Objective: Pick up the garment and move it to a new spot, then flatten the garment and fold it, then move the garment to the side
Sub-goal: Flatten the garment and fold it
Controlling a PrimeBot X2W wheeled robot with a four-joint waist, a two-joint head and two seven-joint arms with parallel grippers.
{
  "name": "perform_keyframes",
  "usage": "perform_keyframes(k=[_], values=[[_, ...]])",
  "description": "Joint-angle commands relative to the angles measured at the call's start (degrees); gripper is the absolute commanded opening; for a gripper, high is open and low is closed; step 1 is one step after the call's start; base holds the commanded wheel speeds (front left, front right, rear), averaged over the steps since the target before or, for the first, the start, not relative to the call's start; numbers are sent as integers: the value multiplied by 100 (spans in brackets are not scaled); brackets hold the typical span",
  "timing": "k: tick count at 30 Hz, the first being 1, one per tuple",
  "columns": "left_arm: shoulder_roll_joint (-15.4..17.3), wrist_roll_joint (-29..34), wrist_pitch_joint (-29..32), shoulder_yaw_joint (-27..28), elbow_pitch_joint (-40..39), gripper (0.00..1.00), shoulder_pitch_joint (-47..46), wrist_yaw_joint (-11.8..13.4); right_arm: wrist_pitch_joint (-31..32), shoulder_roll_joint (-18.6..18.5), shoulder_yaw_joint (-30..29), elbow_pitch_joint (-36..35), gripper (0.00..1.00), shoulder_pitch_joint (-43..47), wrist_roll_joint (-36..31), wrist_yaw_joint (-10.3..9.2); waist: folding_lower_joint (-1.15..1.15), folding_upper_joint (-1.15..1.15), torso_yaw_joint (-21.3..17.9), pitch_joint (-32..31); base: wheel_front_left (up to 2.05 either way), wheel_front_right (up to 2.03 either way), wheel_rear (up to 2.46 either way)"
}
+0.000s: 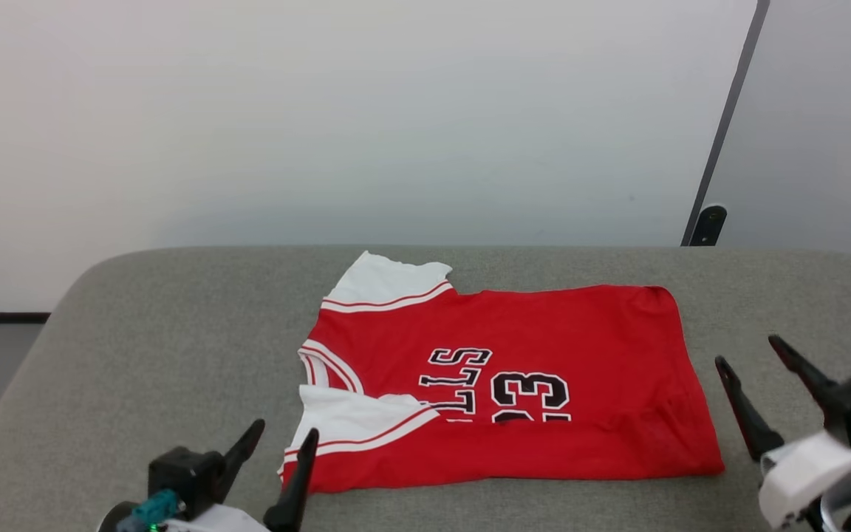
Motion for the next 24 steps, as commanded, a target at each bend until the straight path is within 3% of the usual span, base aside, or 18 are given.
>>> perform_keyframes(k=[1, 9, 17, 18, 24], values=[[-156, 223, -33, 194, -26, 100, 195, 31, -124, 145, -266, -183, 100, 318, -217, 0, 0, 0, -7, -43, 0, 0, 0], [-719, 1247, -23, 1013, 62, 100, 824, -196, -252, 732, -1240, -734, 100, 1252, -672, 0, 0, 0, 52, -168, 0, 0, 0], [-1471, 2264, -21, 2196, 133, 100, 1495, -934, -248, 1114, -1608, -1020, 100, 1861, -674, 0, 0, 0, 54, -359, 0, 0, 0], [-1471, 2264, -21, 2196, 133, 100, 1495, -934, -248, 1114, -1608, -1020, 100, 1861, -674, 0, 0, 0, 54, -359, 0, 0, 0], [-2164, 2819, -23, 2993, 278, 100, 1756, -1984, -234, 1217, -1543, -1037, 100, 1975, -716, 0, 0, 0, 4, -454, 0, 0, 0]])
